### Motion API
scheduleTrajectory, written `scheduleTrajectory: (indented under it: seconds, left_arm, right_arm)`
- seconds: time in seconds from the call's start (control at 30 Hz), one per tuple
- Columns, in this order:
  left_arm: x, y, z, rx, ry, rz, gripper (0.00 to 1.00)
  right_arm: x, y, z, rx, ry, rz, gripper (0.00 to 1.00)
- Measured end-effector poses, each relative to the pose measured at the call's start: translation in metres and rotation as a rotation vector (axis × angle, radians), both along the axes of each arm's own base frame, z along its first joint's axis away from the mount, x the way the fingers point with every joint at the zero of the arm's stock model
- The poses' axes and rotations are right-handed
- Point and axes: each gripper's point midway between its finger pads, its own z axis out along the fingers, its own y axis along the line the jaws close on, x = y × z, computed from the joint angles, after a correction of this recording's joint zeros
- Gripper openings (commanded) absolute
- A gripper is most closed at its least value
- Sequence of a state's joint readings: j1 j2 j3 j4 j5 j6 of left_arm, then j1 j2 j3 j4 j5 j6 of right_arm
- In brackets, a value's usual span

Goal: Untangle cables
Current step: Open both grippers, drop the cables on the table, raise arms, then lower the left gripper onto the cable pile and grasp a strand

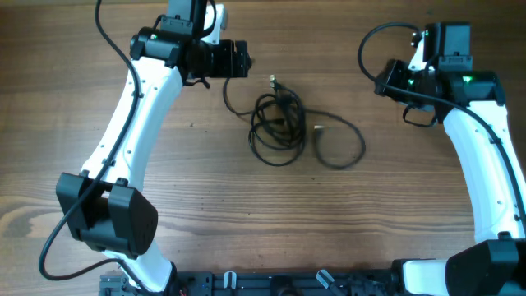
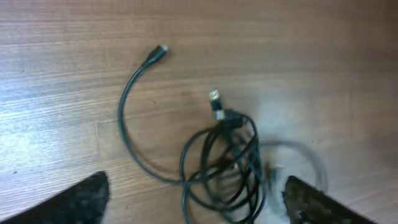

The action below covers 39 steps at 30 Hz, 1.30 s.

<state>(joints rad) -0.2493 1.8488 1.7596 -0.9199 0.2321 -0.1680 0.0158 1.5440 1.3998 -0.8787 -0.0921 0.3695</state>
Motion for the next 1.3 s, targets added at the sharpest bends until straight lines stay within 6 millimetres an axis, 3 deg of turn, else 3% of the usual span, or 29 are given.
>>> scheduleTrajectory:
  seconds: [0.1, 0.2, 0.47, 0.67, 0.87, 1.03, 1.13, 1.3]
  left_arm:
    - [0.002, -0.006, 0.000, -0.037, 0.017, 0.057, 0.51]
    - [-0.001, -0.017, -0.012, -0.068, 0.078, 0.111, 0.47]
    - [-0.020, -0.067, -0.080, -0.023, 0.239, 0.056, 0.46]
    - [-0.030, -0.090, -0.104, 0.025, 0.250, -0.059, 0.45]
    - [-0.030, -0.096, -0.127, 0.056, 0.262, -0.113, 0.49]
    - [-0.021, -0.099, -0.131, 0.014, 0.273, -0.004, 0.46]
    - [-0.018, -0.102, -0.130, -0.017, 0.282, 0.070, 0.38]
    - [-0.022, -0.110, -0.132, -0.004, 0.289, 0.196, 0.38]
  right_arm:
    - [-0.002, -0.003, -0.001, -0.014, 0.008, -0.008, 0.67]
    - [-0.005, -0.004, -0.003, -0.020, 0.023, -0.011, 0.67]
    - [-0.010, -0.005, -0.006, -0.023, 0.047, -0.013, 0.67]
    - [-0.010, -0.004, -0.006, -0.023, 0.049, -0.012, 0.67]
    - [-0.010, -0.004, -0.006, -0.023, 0.049, -0.012, 0.67]
    - [-0.010, -0.005, -0.006, -0.023, 0.050, -0.013, 0.67]
    - [-0.012, -0.004, -0.007, -0.024, 0.057, -0.012, 0.67]
    - [-0.012, -0.005, -0.007, -0.023, 0.057, -0.012, 0.67]
